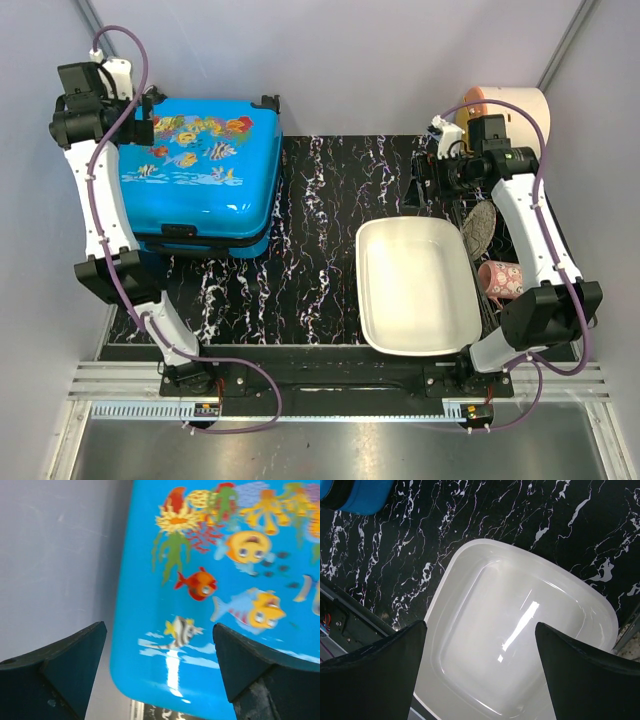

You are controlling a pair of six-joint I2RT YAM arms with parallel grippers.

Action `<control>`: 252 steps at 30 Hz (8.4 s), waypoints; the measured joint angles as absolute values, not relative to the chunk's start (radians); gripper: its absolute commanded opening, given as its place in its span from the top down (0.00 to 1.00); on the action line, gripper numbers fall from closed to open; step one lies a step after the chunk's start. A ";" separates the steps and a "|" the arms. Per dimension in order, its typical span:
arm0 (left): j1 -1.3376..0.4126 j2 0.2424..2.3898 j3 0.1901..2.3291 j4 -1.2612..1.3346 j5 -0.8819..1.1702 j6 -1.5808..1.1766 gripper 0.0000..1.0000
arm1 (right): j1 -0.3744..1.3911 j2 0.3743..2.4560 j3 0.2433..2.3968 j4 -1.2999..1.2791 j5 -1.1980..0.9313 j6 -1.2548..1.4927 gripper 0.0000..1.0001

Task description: Open, take out, and arrange the luggage

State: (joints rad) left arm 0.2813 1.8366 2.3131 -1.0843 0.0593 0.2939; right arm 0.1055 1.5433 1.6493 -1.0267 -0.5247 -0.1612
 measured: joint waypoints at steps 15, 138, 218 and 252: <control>0.361 2.029 2.276 -0.708 -0.057 0.447 0.32 | 0.123 1.557 1.643 -1.043 -0.464 -0.197 0.00; 0.514 1.145 0.796 -0.732 0.562 -0.390 0.22 | 0.717 1.737 1.326 -0.210 -0.440 -0.005 0.03; 0.400 1.801 1.299 -0.920 0.420 -0.214 1.00 | 0.369 1.438 0.975 -0.097 -0.490 -0.155 0.13; 0.475 1.799 1.220 -0.744 0.582 -0.212 1.00 | 0.466 1.677 0.905 0.311 -0.563 -0.225 0.70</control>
State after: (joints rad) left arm 0.4751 1.7992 1.2201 -0.7441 0.5823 -0.2115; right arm 0.4664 1.6768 0.9051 0.3107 -0.5632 -0.2253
